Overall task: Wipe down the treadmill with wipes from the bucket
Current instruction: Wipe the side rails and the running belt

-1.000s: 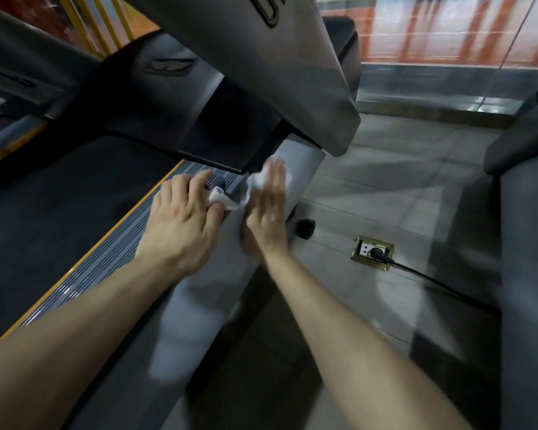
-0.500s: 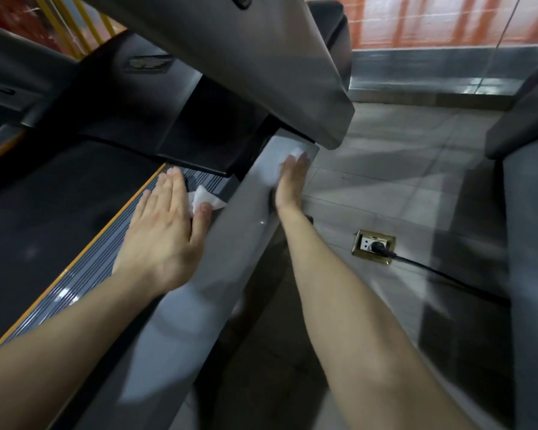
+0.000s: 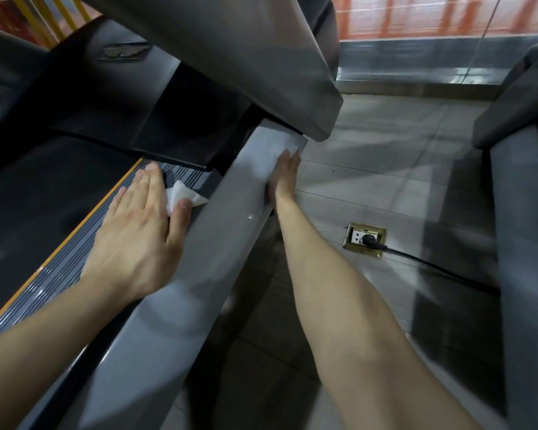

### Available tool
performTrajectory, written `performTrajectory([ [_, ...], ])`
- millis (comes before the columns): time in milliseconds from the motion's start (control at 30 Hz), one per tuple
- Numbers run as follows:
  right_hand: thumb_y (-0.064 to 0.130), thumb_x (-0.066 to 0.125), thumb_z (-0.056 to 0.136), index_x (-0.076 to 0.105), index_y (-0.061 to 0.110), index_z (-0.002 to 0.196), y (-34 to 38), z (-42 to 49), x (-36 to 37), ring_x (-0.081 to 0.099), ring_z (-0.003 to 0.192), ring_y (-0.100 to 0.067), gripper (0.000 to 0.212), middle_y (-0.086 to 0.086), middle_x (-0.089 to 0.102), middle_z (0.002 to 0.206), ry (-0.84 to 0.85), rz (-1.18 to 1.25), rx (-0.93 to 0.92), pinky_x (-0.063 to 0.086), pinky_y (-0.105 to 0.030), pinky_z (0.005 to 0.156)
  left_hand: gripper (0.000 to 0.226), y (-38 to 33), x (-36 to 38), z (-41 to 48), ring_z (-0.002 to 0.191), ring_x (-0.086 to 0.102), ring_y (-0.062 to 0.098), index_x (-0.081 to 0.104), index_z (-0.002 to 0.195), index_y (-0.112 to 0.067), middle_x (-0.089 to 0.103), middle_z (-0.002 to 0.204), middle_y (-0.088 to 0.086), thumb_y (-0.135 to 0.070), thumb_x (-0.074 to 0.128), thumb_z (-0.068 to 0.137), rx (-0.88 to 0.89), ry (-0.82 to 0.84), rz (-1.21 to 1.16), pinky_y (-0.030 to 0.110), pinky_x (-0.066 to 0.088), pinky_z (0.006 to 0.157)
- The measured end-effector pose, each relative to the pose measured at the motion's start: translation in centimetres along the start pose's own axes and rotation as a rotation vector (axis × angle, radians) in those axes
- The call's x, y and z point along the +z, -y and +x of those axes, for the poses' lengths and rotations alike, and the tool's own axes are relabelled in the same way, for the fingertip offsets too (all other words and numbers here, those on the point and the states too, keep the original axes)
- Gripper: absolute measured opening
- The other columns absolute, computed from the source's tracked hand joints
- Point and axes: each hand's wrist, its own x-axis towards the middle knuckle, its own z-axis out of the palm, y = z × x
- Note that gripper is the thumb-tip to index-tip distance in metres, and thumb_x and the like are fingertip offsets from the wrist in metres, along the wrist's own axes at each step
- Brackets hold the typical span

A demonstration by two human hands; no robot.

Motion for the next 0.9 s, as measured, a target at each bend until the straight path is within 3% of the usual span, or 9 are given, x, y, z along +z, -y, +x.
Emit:
performTrajectory([
  [67, 0.083, 0.028, 0.092, 0.007, 0.032, 0.171, -2.4, -2.1, 0.3, 0.006, 0.165, -0.022, 0.096, 0.001, 0.006, 0.179, -0.015, 0.042, 0.08, 0.007, -0.052, 0.133, 0.094, 0.0, 0.0, 0.0, 0.165, 0.0, 0.016, 0.0, 0.17, -0.005, 0.005, 0.179, 0.011, -0.07, -0.002, 0.101, 0.005, -0.003, 0.008, 0.033, 0.0, 0.133],
  [133, 0.088, 0.024, 0.093, 0.009, 0.041, 0.169, -3.2, -10.5, 1.0, 0.009, 0.164, -0.019, 0.091, 0.001, 0.011, 0.178, 0.035, -0.013, -0.022, 0.011, -0.051, 0.133, 0.094, 0.1, 0.1, 0.1, 0.166, 0.001, 0.017, 0.002, 0.17, -0.005, 0.007, 0.179, 0.012, -0.069, -0.002, 0.1, -0.003, -0.014, 0.012, 0.034, 0.001, 0.133],
  [200, 0.065, 0.025, 0.109, -0.002, 0.051, 0.165, -4.6, -20.6, 2.0, 0.001, 0.164, -0.01, 0.064, 0.009, 0.0, 0.179, 0.133, -0.065, -0.265, 0.008, -0.046, 0.134, 0.095, 0.1, 0.0, 0.0, 0.166, 0.0, 0.016, 0.0, 0.17, -0.007, 0.005, 0.179, 0.01, -0.07, -0.002, 0.1, -0.011, -0.005, 0.005, 0.033, 0.0, 0.133],
  [300, 0.048, 0.023, 0.114, -0.004, 0.032, 0.167, -4.7, -22.7, 1.4, -0.013, 0.162, -0.004, 0.062, 0.012, -0.013, 0.177, 0.145, -0.197, -0.419, 0.001, -0.042, 0.134, 0.093, -0.3, -0.3, 0.0, 0.165, -0.002, 0.014, -0.001, 0.17, -0.008, 0.002, 0.18, 0.008, -0.069, 0.0, 0.1, -0.01, 0.015, -0.023, 0.033, 0.0, 0.133],
  [400, 0.078, 0.012, 0.102, 0.001, 0.024, 0.17, -0.5, -12.2, 0.5, -0.011, 0.163, -0.009, 0.088, 0.002, -0.012, 0.178, 0.069, -0.323, -0.333, -0.004, -0.043, 0.134, 0.092, -0.3, -0.7, 0.0, 0.165, -0.003, 0.013, -0.002, 0.171, -0.009, 0.001, 0.18, 0.006, -0.068, 0.001, 0.099, -0.019, 0.033, -0.034, 0.034, 0.0, 0.134],
  [533, 0.071, 0.016, 0.101, 0.005, 0.026, 0.171, 2.0, -8.6, 1.3, -0.005, 0.163, -0.011, 0.083, 0.001, -0.007, 0.178, 0.031, -0.247, -0.245, 0.002, -0.05, 0.133, 0.091, -0.4, -0.7, 0.1, 0.165, -0.004, 0.013, -0.002, 0.171, -0.01, 0.0, 0.18, 0.005, -0.066, 0.001, 0.1, -0.021, 0.051, -0.037, 0.036, 0.0, 0.135],
  [667, 0.062, 0.023, 0.11, 0.003, 0.051, 0.165, -3.4, -24.0, 4.0, -0.002, 0.163, -0.007, 0.059, 0.013, -0.003, 0.178, 0.026, -0.166, -0.267, 0.01, -0.053, 0.133, 0.086, -0.3, -0.7, 0.1, 0.166, -0.003, 0.016, -0.001, 0.171, -0.009, 0.001, 0.18, 0.007, -0.063, 0.003, 0.104, -0.021, 0.06, -0.036, 0.04, 0.002, 0.135],
  [800, 0.038, 0.03, 0.115, 0.007, 0.022, 0.169, -8.0, -40.9, 6.4, 0.0, 0.165, -0.019, 0.061, 0.009, -0.007, 0.178, 0.021, -0.262, -0.289, 0.009, -0.051, 0.133, 0.071, -0.5, -1.0, 0.4, 0.166, -0.003, 0.018, 0.004, 0.171, -0.011, 0.002, 0.18, 0.006, -0.052, 0.016, 0.115, -0.007, 0.069, -0.063, 0.041, 0.0, 0.135],
  [900, 0.042, 0.023, 0.114, 0.0, 0.025, 0.168, -5.1, -40.5, 5.9, -0.012, 0.163, -0.007, 0.061, 0.014, -0.019, 0.176, 0.113, -0.28, -0.147, -0.001, -0.04, 0.133, 0.071, 0.0, -2.2, -0.5, 0.165, -0.008, 0.015, 0.001, 0.172, -0.019, -0.003, 0.18, 0.002, -0.055, 0.018, 0.113, 0.105, 0.159, -0.115, 0.042, -0.003, 0.135],
])
